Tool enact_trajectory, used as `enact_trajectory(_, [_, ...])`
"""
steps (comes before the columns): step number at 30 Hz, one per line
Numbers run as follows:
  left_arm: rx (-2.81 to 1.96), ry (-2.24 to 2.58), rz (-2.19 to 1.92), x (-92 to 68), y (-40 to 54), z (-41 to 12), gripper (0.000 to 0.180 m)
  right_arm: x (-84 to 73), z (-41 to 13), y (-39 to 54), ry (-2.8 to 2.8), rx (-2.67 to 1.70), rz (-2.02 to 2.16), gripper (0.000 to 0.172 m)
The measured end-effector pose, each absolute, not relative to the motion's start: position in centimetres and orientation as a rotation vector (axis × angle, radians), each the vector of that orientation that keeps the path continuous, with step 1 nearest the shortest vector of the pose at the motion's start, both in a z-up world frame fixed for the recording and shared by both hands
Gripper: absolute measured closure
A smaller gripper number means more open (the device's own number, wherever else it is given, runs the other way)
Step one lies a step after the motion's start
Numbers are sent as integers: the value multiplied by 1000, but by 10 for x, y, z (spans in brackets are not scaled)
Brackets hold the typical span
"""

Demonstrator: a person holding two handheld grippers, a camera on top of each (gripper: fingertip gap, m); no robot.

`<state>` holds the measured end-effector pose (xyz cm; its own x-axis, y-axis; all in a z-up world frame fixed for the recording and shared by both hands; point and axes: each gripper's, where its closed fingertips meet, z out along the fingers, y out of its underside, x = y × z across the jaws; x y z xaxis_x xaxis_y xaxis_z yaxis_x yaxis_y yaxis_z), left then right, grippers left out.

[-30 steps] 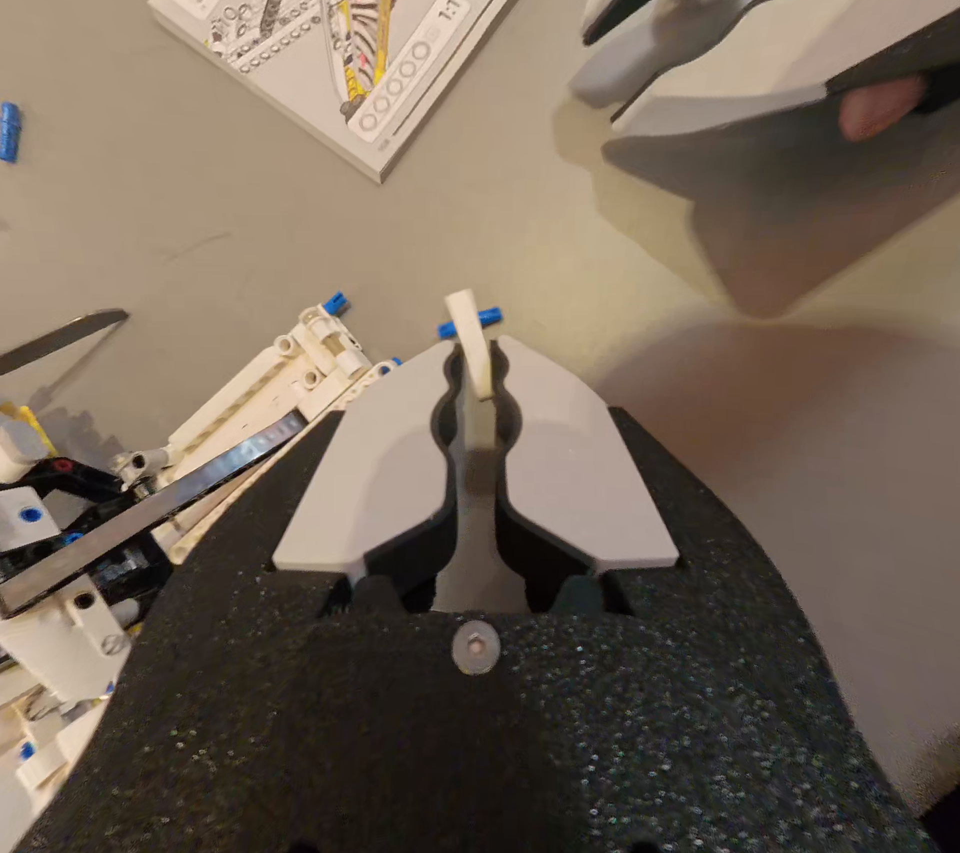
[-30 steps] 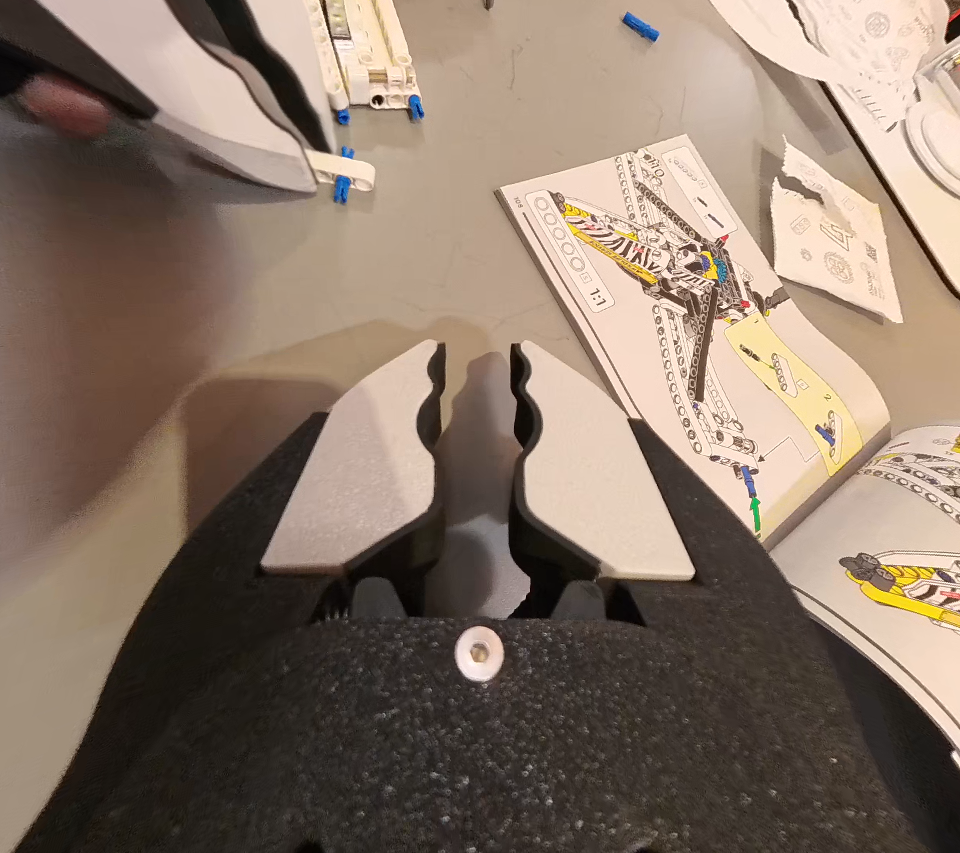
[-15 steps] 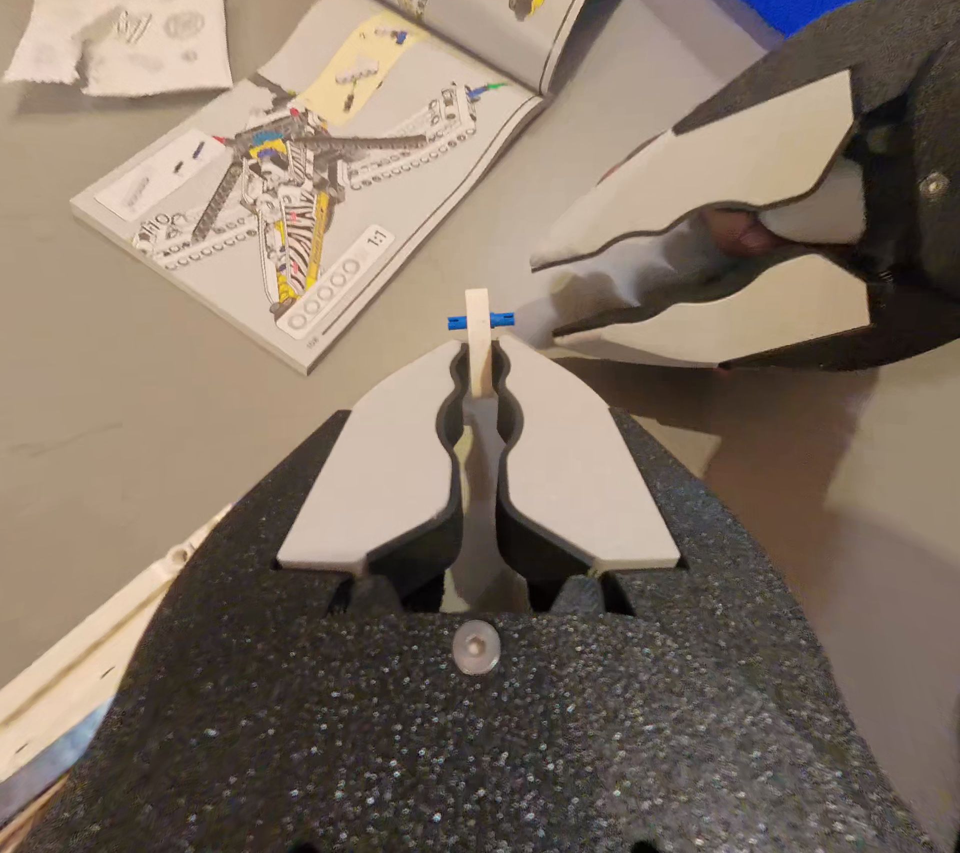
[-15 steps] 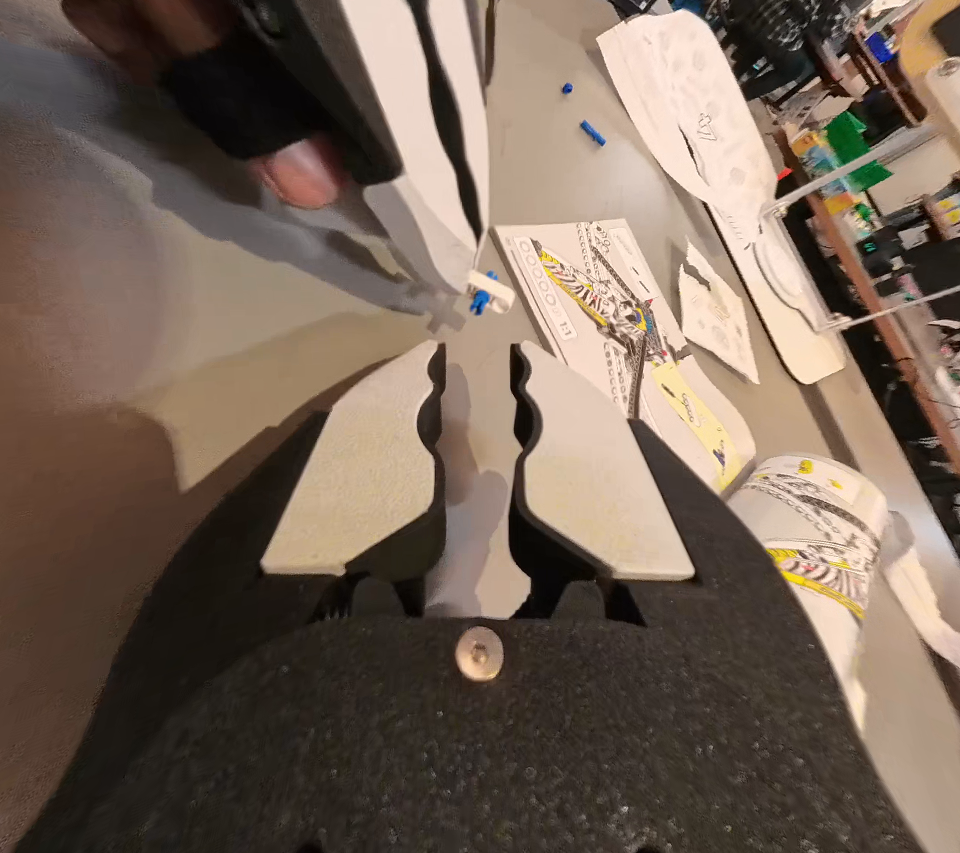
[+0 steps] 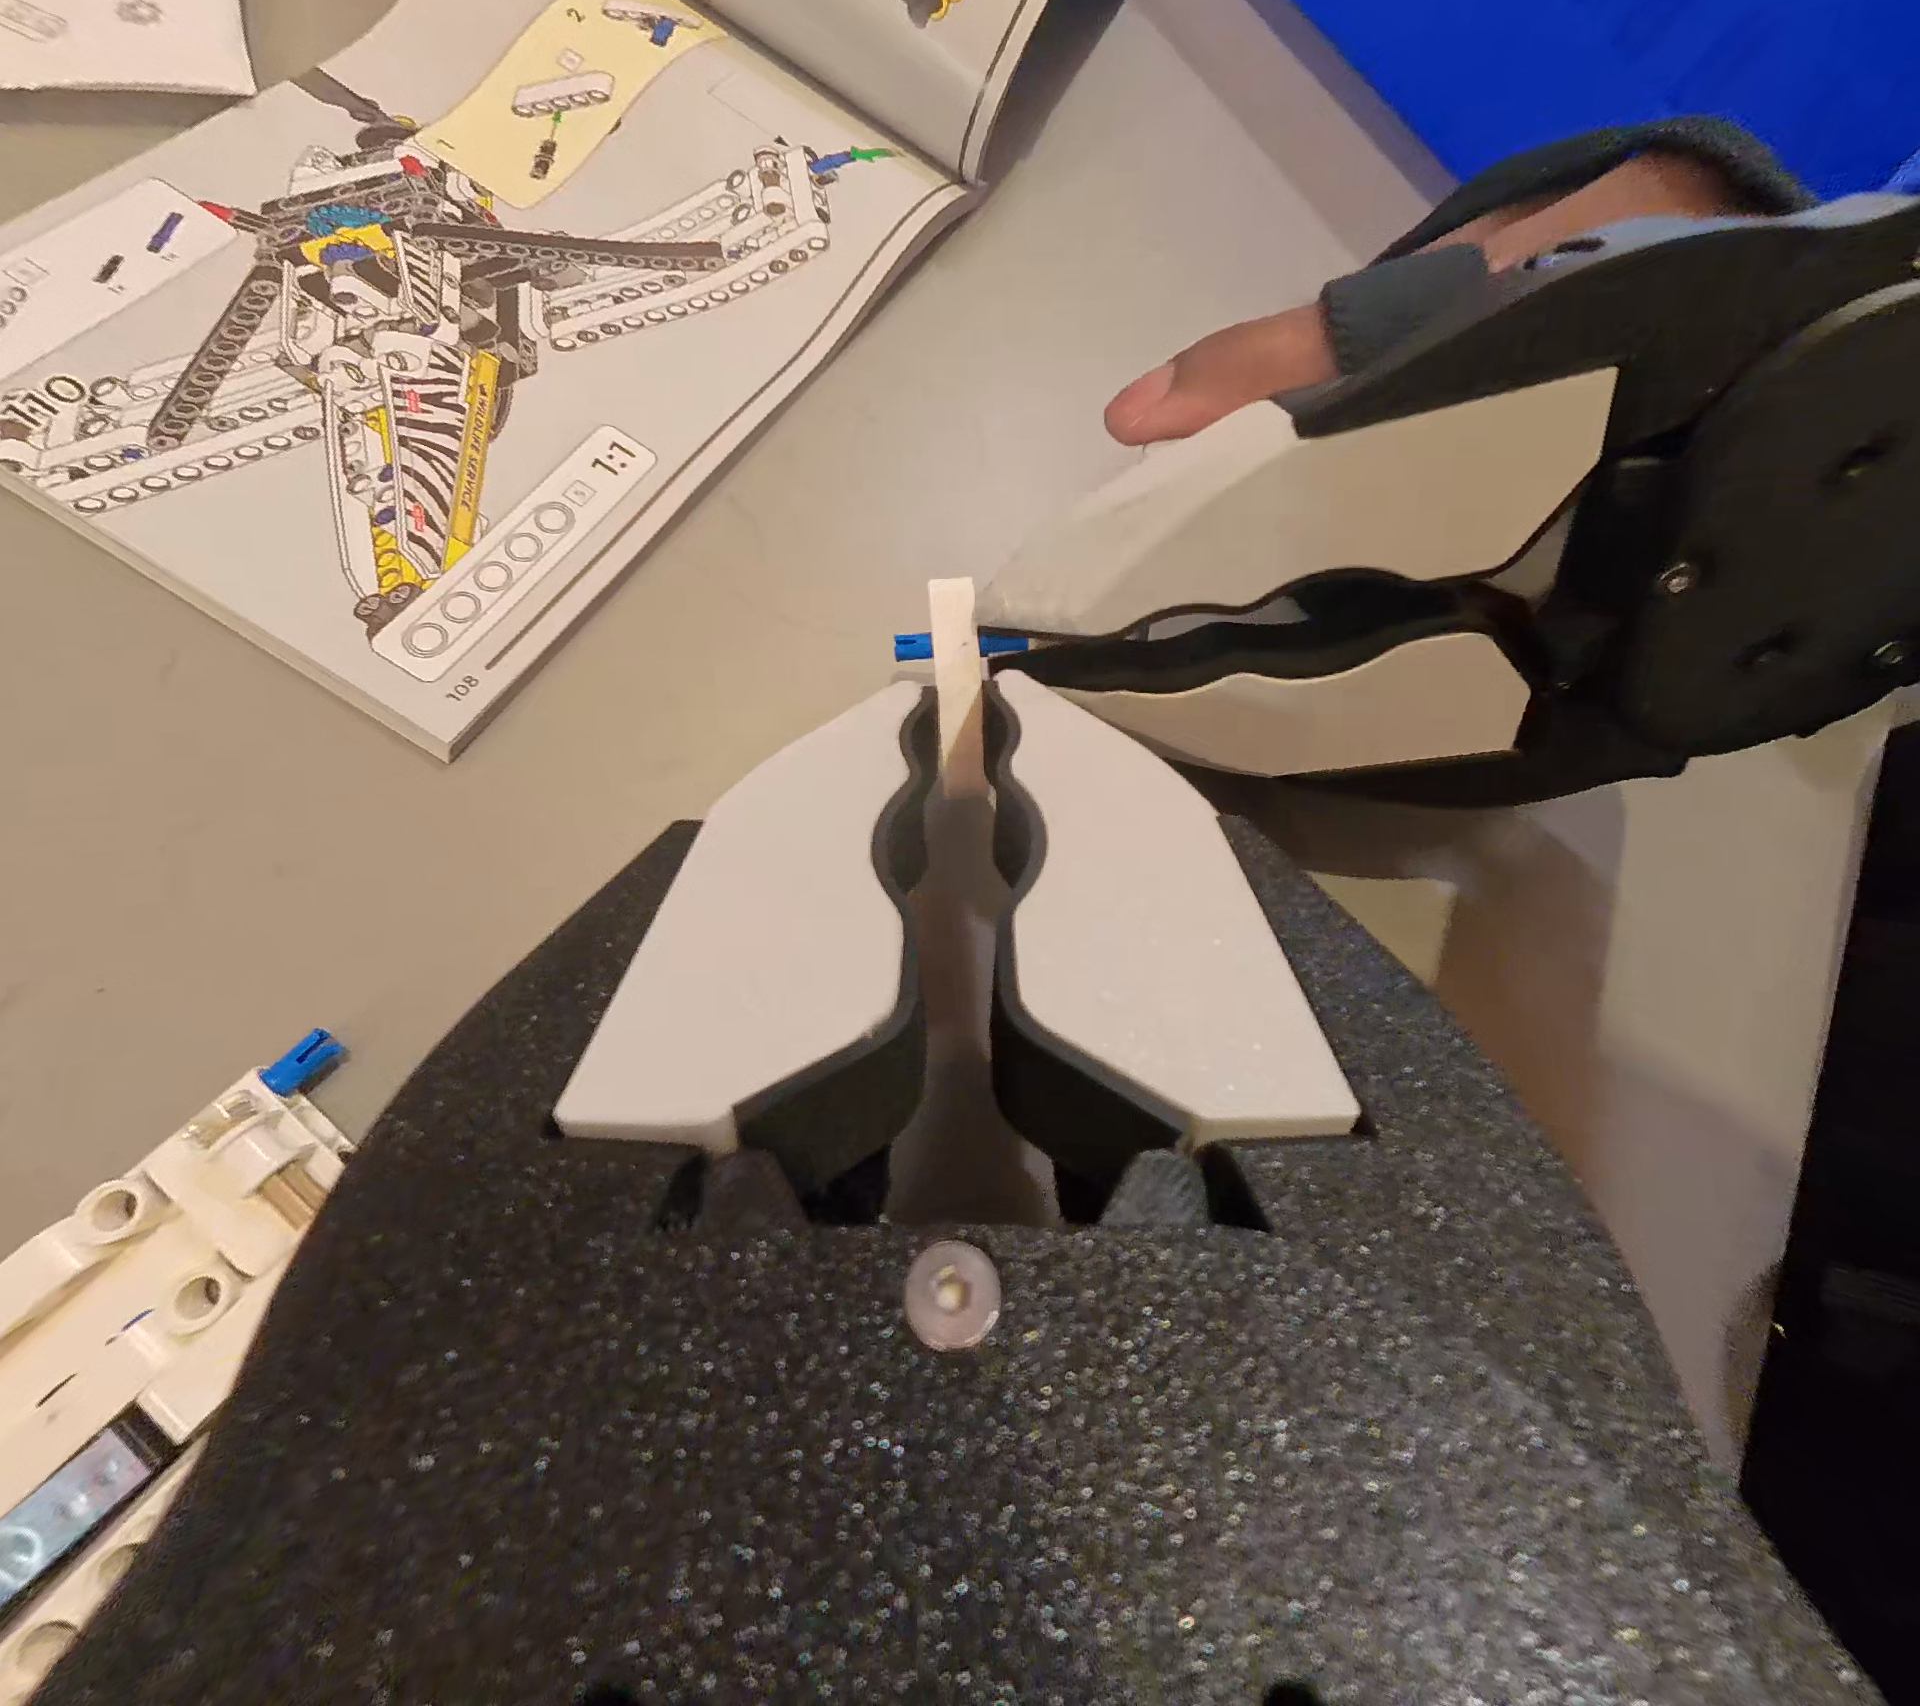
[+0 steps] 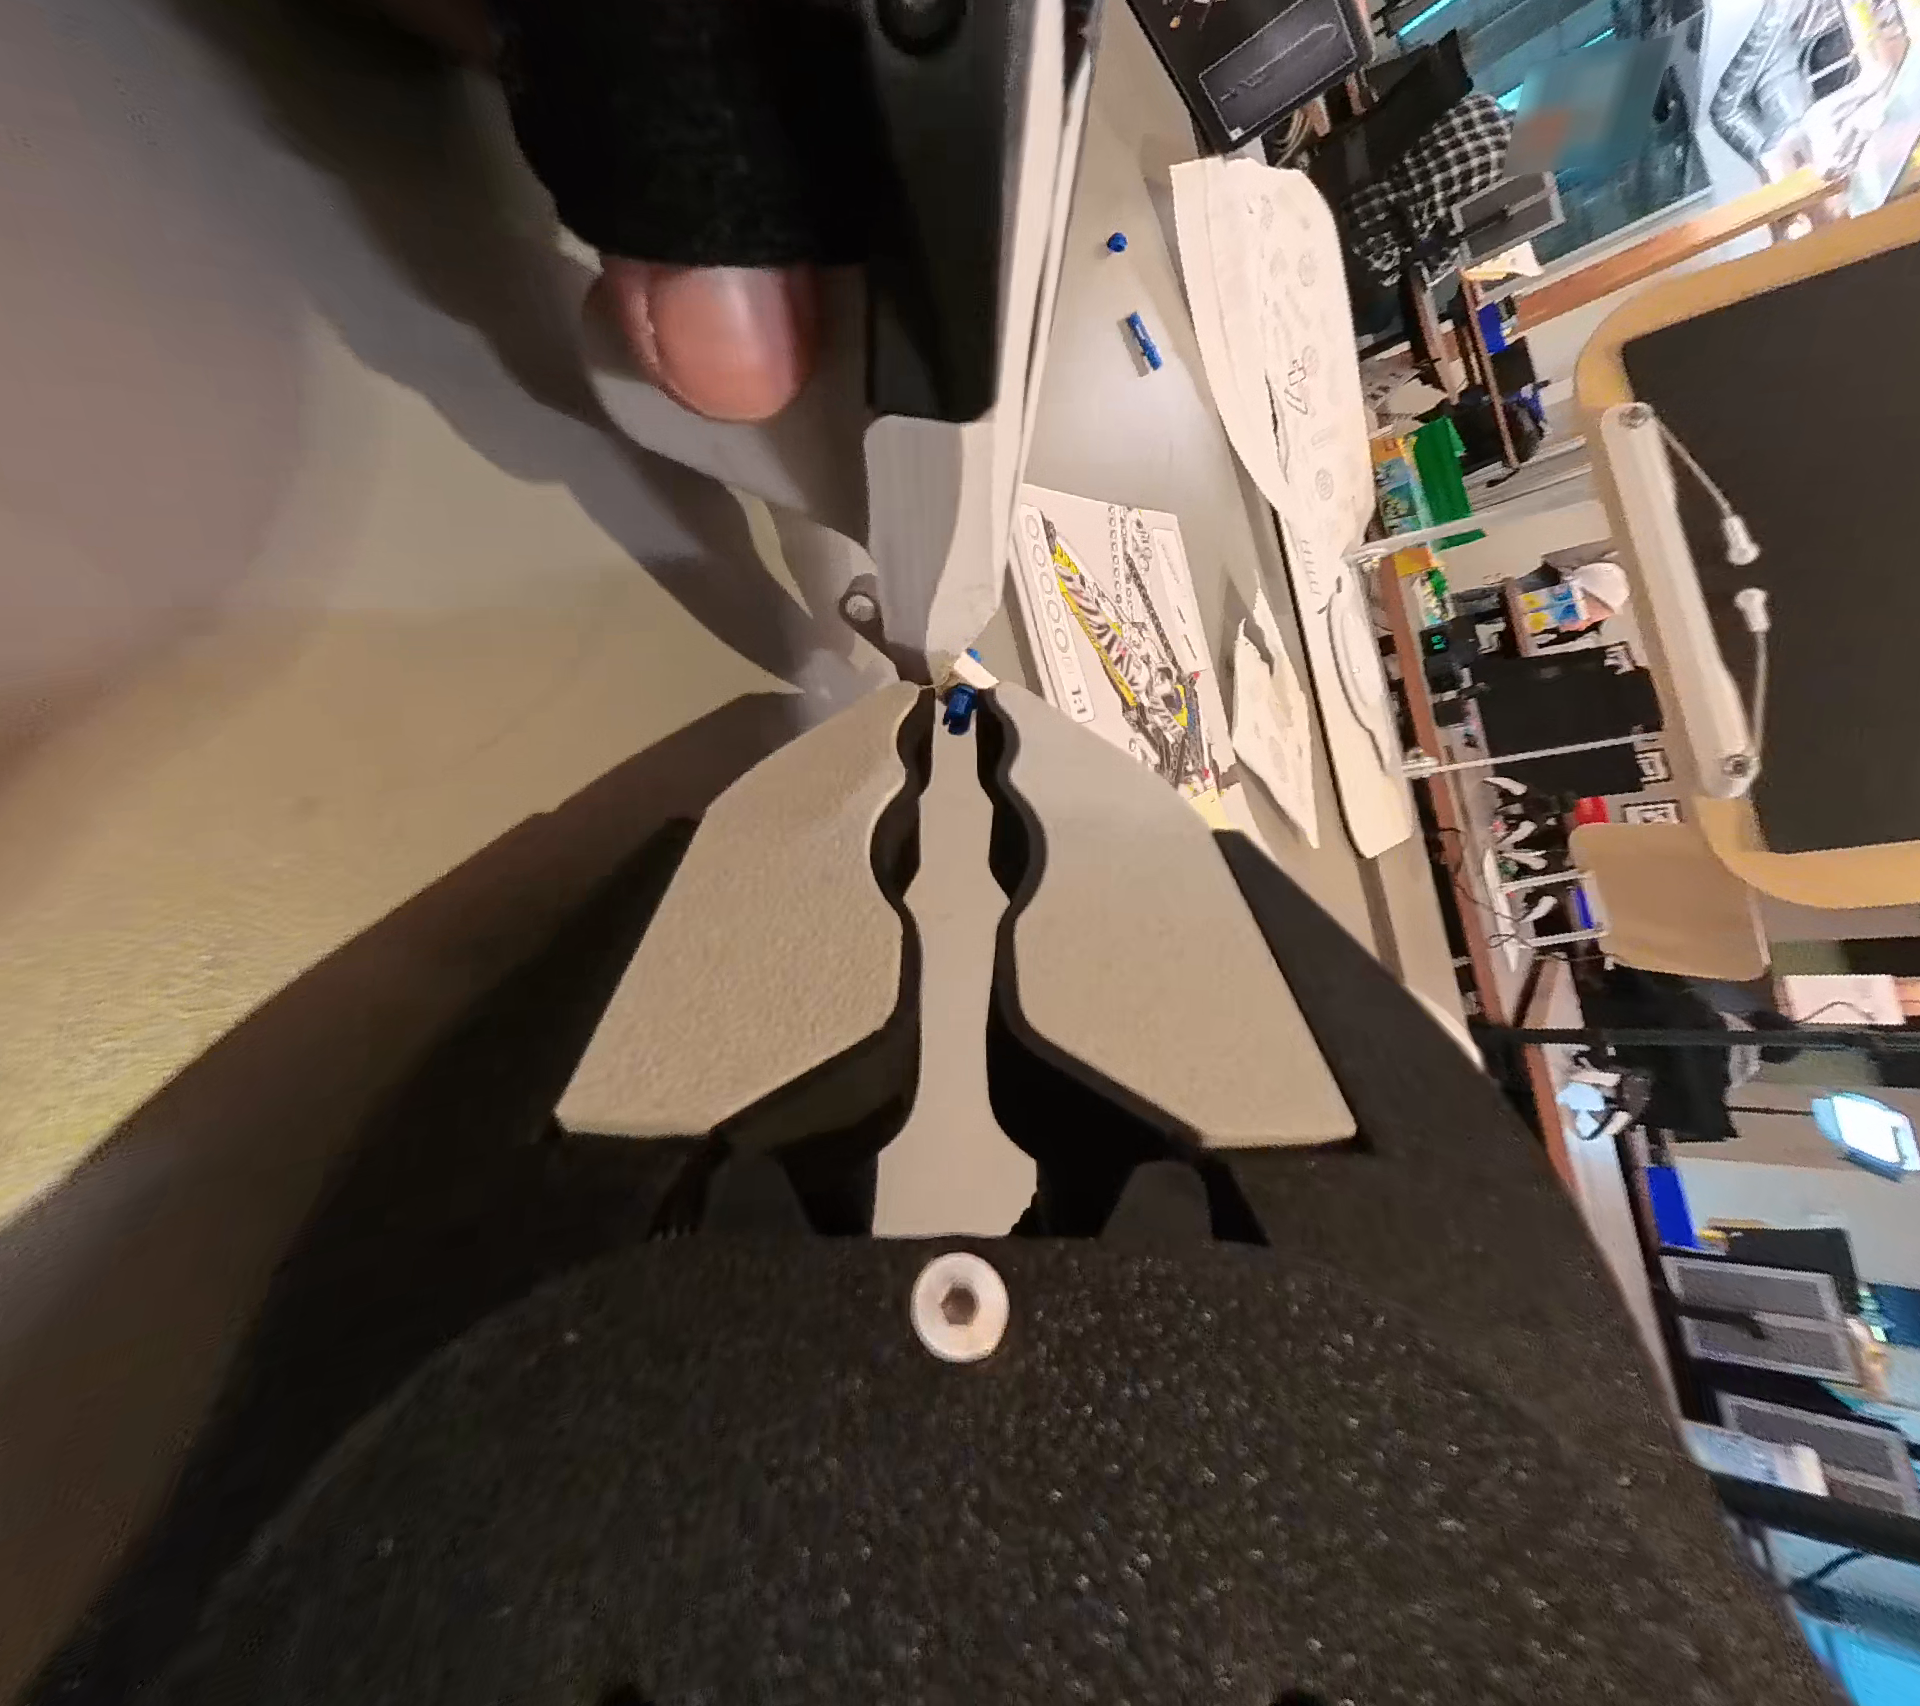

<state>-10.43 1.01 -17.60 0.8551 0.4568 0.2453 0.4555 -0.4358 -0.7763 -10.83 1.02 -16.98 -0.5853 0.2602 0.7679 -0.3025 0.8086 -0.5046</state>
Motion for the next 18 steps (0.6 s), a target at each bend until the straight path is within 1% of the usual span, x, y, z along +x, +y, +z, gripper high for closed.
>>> enact_trajectory(7, [-2095,-640,-39,-100,10,-178,172,-106,-171,11,-2051,86,719,167])
enact_trajectory(18, [-2110,-605,7,-97,13,-179,172,-100,-171,16,-2050,120,663,167])
